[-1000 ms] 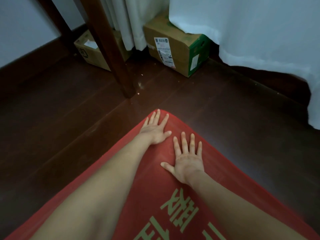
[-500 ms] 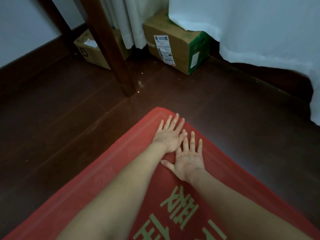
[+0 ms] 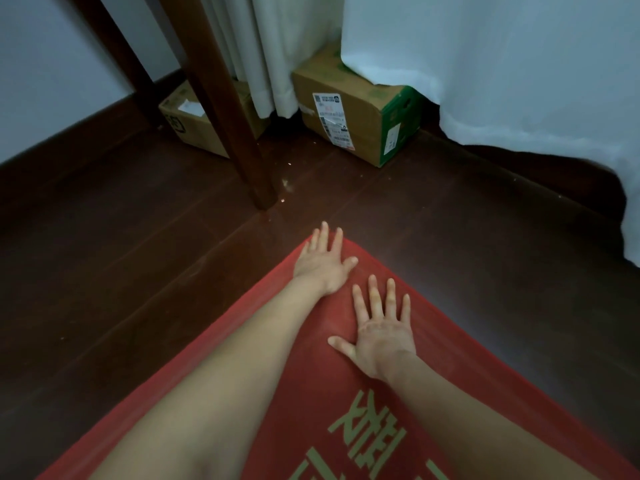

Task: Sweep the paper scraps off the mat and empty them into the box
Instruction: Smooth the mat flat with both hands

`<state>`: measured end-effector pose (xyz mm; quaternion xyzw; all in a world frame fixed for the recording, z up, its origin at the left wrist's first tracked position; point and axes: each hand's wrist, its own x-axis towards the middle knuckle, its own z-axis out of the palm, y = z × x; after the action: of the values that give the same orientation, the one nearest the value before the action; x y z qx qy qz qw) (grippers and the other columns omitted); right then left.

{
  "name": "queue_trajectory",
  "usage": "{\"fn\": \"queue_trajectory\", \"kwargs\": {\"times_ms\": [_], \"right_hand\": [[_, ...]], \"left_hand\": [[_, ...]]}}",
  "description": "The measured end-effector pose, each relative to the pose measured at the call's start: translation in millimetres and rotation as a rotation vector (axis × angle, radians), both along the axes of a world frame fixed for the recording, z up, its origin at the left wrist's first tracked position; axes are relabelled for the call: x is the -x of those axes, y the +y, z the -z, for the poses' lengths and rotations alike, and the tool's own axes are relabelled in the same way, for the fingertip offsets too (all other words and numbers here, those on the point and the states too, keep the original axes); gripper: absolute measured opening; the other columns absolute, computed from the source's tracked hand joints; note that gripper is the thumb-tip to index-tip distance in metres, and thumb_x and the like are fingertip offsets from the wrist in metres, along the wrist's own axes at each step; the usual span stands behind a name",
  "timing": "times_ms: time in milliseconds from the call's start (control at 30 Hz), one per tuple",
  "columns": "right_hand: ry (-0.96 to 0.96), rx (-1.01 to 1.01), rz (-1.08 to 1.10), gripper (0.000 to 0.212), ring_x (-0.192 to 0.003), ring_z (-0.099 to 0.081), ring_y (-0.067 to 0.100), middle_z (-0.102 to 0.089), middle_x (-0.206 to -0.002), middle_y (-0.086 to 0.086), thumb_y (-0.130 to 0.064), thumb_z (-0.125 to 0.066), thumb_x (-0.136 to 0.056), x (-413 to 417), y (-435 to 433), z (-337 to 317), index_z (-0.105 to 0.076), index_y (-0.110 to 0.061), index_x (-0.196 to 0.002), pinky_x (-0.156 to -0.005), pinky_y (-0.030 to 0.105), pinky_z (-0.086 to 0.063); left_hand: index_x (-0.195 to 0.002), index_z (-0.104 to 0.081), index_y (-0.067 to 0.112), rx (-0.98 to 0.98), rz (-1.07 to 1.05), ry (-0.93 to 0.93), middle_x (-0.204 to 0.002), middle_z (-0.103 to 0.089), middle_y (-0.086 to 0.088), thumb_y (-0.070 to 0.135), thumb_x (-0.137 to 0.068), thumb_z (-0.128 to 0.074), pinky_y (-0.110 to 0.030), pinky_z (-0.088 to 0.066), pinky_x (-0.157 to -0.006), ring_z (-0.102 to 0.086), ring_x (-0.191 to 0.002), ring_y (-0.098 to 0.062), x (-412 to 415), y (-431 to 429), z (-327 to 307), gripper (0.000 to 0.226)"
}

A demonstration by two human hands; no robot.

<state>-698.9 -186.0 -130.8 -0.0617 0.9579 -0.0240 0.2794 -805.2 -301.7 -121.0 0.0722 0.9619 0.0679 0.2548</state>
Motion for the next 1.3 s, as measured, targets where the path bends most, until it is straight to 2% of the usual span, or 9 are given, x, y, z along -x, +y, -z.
{"fn": "queue_trajectory", "kwargs": {"times_ms": [133, 233, 333, 400, 600, 733, 933, 1100, 1300], "right_hand": [[0.007, -0.013, -0.009, 0.100, -0.143, 0.032, 0.038, 0.041, -0.150, 0.007, -0.082, -0.018, -0.084, -1, 1, 5, 0.026, -0.021, -0.149, -0.116, 0.056, 0.015], [-0.002, -0.002, 0.003, 0.100, -0.143, 0.032, 0.038, 0.043, -0.147, 0.006, -0.082, -0.019, -0.084, -2, 2, 3, 0.025, -0.022, -0.151, -0.116, 0.057, 0.015], [0.006, 0.016, -0.005, 0.099, -0.143, 0.032, 0.038, 0.045, -0.141, 0.006, -0.081, -0.019, -0.084, 0, 1, 3, 0.025, -0.022, -0.150, -0.116, 0.057, 0.015], [0.009, 0.010, 0.002, 0.099, -0.143, 0.032, 0.038, 0.042, -0.147, 0.006, -0.082, -0.019, -0.084, -2, 5, 5, 0.025, -0.022, -0.150, -0.116, 0.057, 0.015], [0.027, 0.004, -0.013, 0.101, -0.143, 0.031, 0.039, 0.029, -0.159, 0.012, -0.081, -0.019, -0.085, 0, 1, 6, 0.016, -0.016, -0.154, -0.116, 0.058, 0.016], [0.011, -0.002, -0.008, 0.100, -0.143, 0.031, 0.038, 0.030, -0.159, 0.011, -0.081, -0.018, -0.084, -3, 1, 5, 0.017, -0.018, -0.154, -0.114, 0.057, 0.018], [-0.040, 0.014, -0.012, 0.103, -0.143, 0.032, 0.036, 0.035, -0.157, 0.007, -0.082, -0.024, -0.083, 0, 5, 1, 0.024, -0.022, -0.151, -0.117, 0.055, 0.015], [-0.070, 0.016, -0.021, 0.107, -0.142, 0.033, 0.036, 0.036, -0.156, 0.007, -0.083, -0.028, -0.081, 5, 7, -2, 0.024, -0.023, -0.151, -0.117, 0.056, 0.015], [-0.102, 0.010, -0.040, 0.114, -0.142, 0.034, 0.038, 0.037, -0.156, 0.008, -0.084, -0.036, -0.077, 7, 6, -4, 0.027, -0.022, -0.150, -0.116, 0.057, 0.015]], "left_hand": [[-0.152, 0.013, 0.029, 0.061, -0.008, 0.029, -0.157, 0.027, -0.004, 0.062, -0.095, -0.025, -0.036, 0.009, -0.120, 0.022, -0.146, -0.017, -6, -14, 18, 0.076], [-0.153, 0.010, 0.023, 0.042, -0.049, 0.003, -0.159, 0.023, -0.006, 0.059, -0.094, -0.034, -0.036, 0.004, -0.122, 0.017, -0.148, -0.019, -5, -15, 12, 0.082], [-0.153, 0.011, 0.019, 0.068, -0.135, 0.058, -0.159, 0.021, -0.005, 0.057, -0.097, -0.027, -0.036, 0.004, -0.121, 0.016, -0.148, -0.017, -4, -31, 13, 0.078], [-0.153, 0.011, 0.017, 0.089, -0.142, 0.031, -0.159, 0.022, -0.006, 0.054, -0.098, -0.027, -0.037, 0.004, -0.121, 0.016, -0.148, -0.019, -6, -25, 14, 0.076], [-0.154, 0.003, 0.020, -0.092, 0.217, -0.008, -0.160, 0.018, 0.004, 0.052, -0.099, -0.023, -0.041, 0.010, -0.119, 0.019, -0.147, -0.020, -20, 27, 10, 0.069], [-0.154, 0.003, 0.028, -0.009, 0.372, -0.033, -0.160, 0.019, 0.006, 0.050, -0.100, -0.023, -0.039, 0.008, -0.121, 0.018, -0.147, -0.016, -14, 11, 8, 0.064], [-0.153, 0.011, 0.018, -0.029, 0.054, 0.052, -0.159, 0.024, 0.001, 0.058, -0.096, -0.028, -0.036, 0.009, -0.121, 0.020, -0.146, -0.012, -6, 14, 19, 0.080], [-0.153, 0.014, 0.014, 0.023, -0.178, 0.039, -0.158, 0.025, -0.007, 0.071, -0.088, -0.033, -0.036, 0.007, -0.121, 0.021, -0.147, -0.020, -6, 12, 15, 0.098], [-0.151, 0.011, 0.037, 0.023, -0.013, -0.007, -0.157, 0.027, -0.004, 0.059, -0.096, -0.028, -0.041, 0.009, -0.120, 0.023, -0.146, -0.019, -12, 7, 10, 0.072]]}}
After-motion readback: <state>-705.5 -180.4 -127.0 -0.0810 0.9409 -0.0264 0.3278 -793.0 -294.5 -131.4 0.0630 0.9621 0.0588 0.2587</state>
